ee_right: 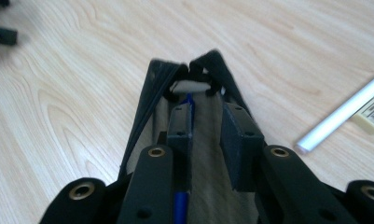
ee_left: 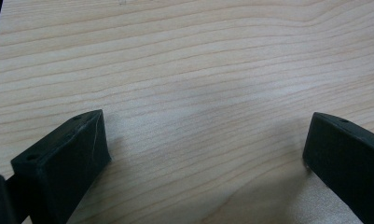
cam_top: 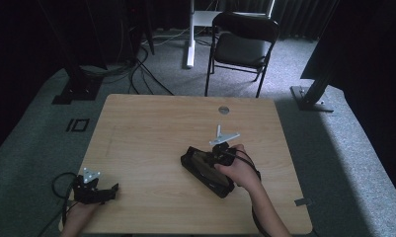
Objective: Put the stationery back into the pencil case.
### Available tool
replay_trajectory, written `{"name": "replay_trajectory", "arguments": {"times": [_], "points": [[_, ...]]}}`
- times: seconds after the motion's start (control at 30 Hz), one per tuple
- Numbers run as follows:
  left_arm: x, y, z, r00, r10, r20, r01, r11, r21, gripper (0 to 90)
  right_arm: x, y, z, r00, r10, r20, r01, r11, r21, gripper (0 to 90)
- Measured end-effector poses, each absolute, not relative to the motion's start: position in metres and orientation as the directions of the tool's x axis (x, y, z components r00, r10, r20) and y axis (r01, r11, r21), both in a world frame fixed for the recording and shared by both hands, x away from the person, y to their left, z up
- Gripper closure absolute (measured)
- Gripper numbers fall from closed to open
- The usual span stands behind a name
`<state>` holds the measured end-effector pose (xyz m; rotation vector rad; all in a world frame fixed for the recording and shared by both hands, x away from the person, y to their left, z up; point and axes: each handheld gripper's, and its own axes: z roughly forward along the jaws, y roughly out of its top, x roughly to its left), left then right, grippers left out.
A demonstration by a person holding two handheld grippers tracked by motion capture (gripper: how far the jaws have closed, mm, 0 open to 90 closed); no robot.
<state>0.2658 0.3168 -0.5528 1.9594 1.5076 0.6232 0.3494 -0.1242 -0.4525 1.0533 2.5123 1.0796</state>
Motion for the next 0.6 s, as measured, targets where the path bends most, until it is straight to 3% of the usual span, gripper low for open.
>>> {"name": "replay_trajectory", "arguments": {"times": [0.6], "points": [[0.266, 0.317, -0.553, 0.251, 0.968, 0.013, 0.695, -0.190, 0.693, 0.4, 0.371, -0.153, -0.441, -0.586, 0.806, 0.076, 0.538, 0.317, 0.781, 71.6]]}}
